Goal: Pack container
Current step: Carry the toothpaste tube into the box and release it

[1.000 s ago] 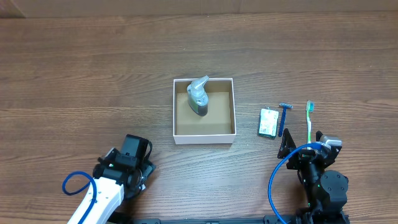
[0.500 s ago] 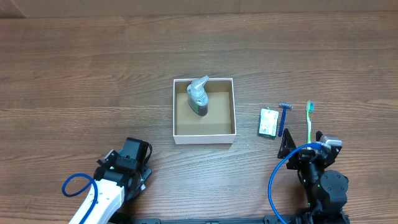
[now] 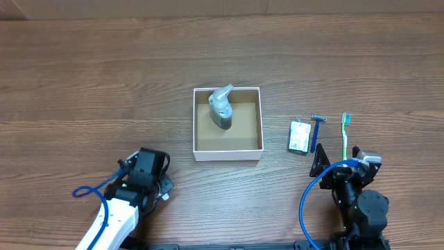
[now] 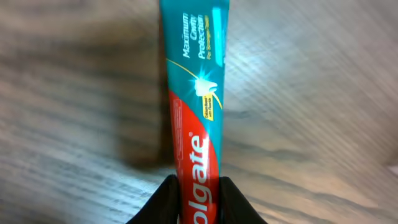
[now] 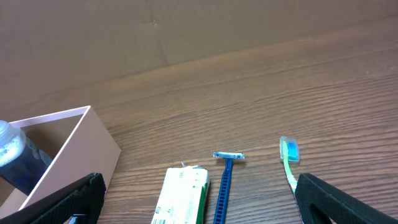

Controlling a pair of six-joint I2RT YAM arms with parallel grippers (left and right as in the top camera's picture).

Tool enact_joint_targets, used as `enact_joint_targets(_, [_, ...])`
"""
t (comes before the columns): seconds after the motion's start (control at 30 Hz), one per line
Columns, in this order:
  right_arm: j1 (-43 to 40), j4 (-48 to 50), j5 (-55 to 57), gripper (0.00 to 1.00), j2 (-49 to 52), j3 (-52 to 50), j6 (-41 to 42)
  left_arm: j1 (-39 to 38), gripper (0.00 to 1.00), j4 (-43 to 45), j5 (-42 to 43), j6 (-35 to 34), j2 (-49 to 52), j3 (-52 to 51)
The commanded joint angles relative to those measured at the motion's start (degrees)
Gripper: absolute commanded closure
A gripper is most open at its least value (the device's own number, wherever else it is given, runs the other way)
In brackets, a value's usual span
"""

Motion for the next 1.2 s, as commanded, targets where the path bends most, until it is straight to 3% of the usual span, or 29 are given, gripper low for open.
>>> enact_joint_targets(0.0, [-0.2, 0.3, 0.4, 0.0, -0.3, -0.1, -0.1, 0.3, 0.83, -2.5, 0.5, 5.9, -0.5, 8.5])
enact_joint_targets(0.23, [-0.2, 0.3, 0.4, 0.0, -0.3, -0.1, -0.1, -0.6, 0.87, -9.5, 1.9, 8.5, -0.5, 21.6])
enact_joint_targets(0.4, [-0.2, 0.3, 0.4, 0.0, -0.3, -0.1, -0.1, -6.1, 0.88, -9.6, 3.5, 8.5, -0.5, 27.8])
enact_joint_targets(0.67, [-0.2, 0.3, 0.4, 0.0, -0.3, -0.1, -0.1, -15.0, 0.89, -2.0, 3.4, 8.5, 1.8, 29.5])
enact_joint_targets(0.9, [-0.2, 0.3, 0.4, 0.0, -0.3, -0.1, -0.1, -16.7, 0.87, 6.7, 5.8, 8.5, 15.6, 29.5])
enact_joint_targets(0.93, [-0.2, 0.3, 0.4, 0.0, -0.3, -0.1, -0.1, -16.7, 0.83, 7.9, 6.4, 8.5, 16.4, 29.5])
enact_joint_targets(1.03, [-0.2, 0.3, 0.4, 0.0, -0.3, -0.1, -0.1, -16.7, 0.54, 10.3, 7.0, 8.5, 17.7, 29.5])
enact_joint_targets(1.07, [-0.2, 0.3, 0.4, 0.0, -0.3, -0.1, -0.1, -16.6, 0.36, 10.6, 6.9, 8.6, 17.6, 29.5])
enact_joint_targets(1.1, [-0.2, 0.3, 0.4, 0.0, -0.3, -0.1, -0.1, -16.4, 0.27, 10.9, 6.9, 8.6, 17.4, 29.7])
enact_joint_targets(1.17, [-0.2, 0.3, 0.4, 0.0, -0.3, -0.1, -0.1, -15.8, 0.25, 10.7, 7.1, 10.2, 17.2, 30.6])
